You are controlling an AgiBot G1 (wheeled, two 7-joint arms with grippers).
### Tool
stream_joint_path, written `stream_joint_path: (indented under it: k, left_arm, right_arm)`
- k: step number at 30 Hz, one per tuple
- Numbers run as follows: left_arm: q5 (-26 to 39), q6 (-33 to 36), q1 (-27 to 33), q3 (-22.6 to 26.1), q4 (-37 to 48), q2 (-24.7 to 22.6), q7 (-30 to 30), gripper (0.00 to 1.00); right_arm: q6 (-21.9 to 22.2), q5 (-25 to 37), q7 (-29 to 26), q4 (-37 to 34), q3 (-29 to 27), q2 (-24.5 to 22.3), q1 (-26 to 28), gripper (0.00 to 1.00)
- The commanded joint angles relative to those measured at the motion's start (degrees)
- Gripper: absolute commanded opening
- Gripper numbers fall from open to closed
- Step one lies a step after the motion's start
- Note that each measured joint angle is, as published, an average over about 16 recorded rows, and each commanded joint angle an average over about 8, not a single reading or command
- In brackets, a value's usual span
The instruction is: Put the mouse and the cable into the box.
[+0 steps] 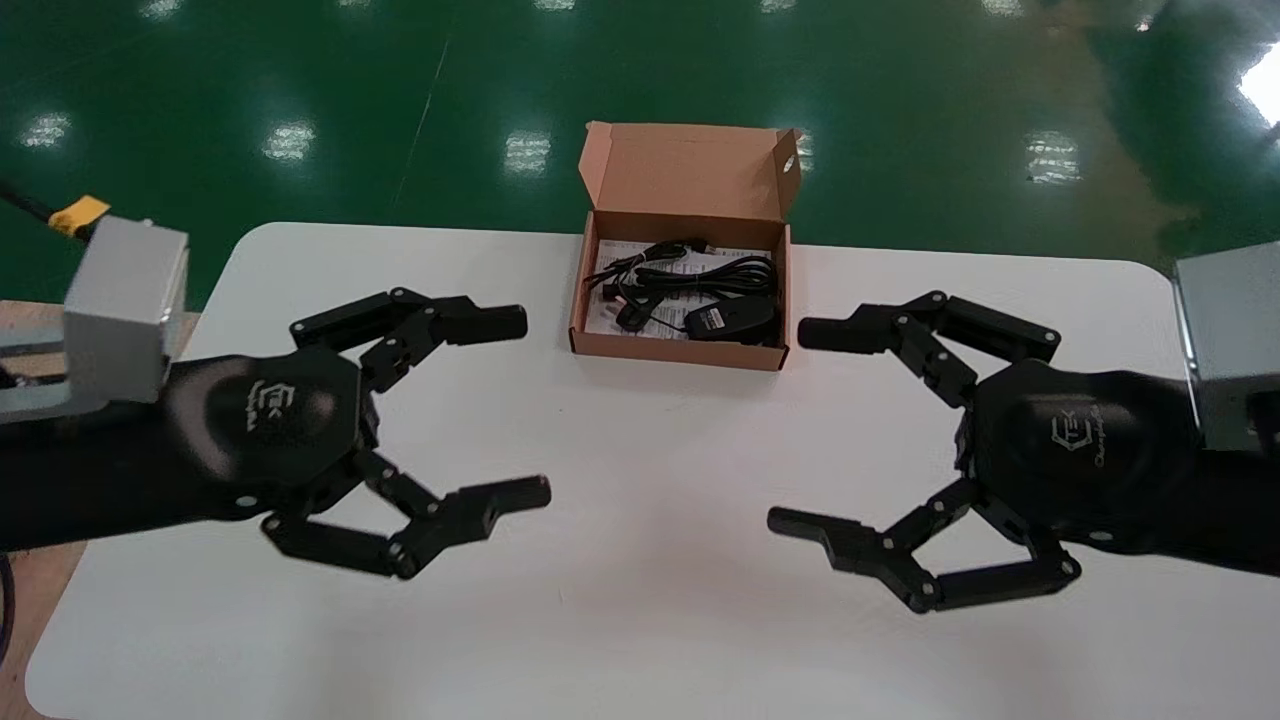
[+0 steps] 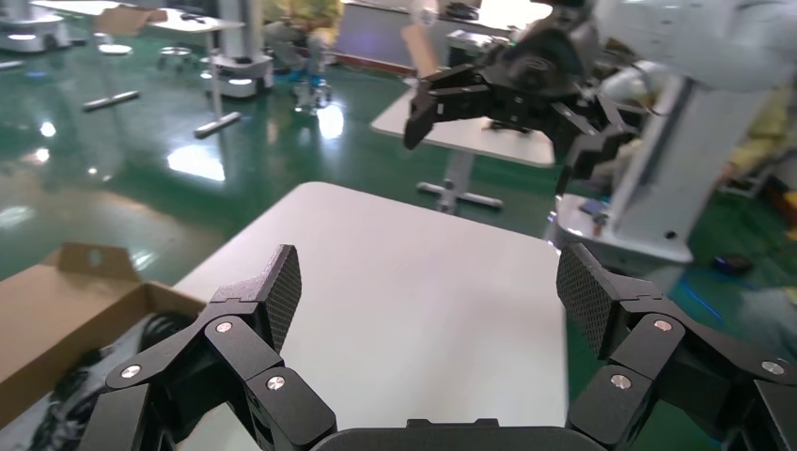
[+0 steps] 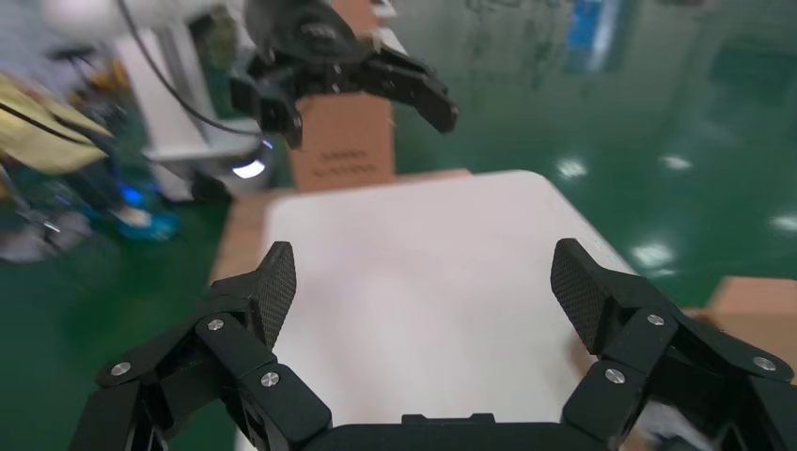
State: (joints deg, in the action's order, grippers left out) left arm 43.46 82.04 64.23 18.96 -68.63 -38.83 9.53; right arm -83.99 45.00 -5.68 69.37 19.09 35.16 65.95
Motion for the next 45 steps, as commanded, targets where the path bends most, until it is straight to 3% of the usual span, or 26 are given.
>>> stream_joint_path:
  k: [1,10,45]
  left_arm:
    - [-0.7,1.5,-1.1,-1.2,-2.0,1.6,0.5,1.00]
    - [-2.2,4.9,-3.6,-3.9,-6.7,5.1,1.5,1.00]
    - [-1.6,3.6,-2.6,-2.9,-4.9,3.8,1.2,1.00]
  right_arm:
    - [-0.7,-1.4,-2.2,1.8,-1.3,-0.1,-1.9,1.00]
    - [-2.3,-4.3,-6.3,5.8,-4.2,-0.2,-6.0,1.00]
    - [-1.7,-3.2,-5.2,4.3,-3.2,-0.1,-4.5,1.00]
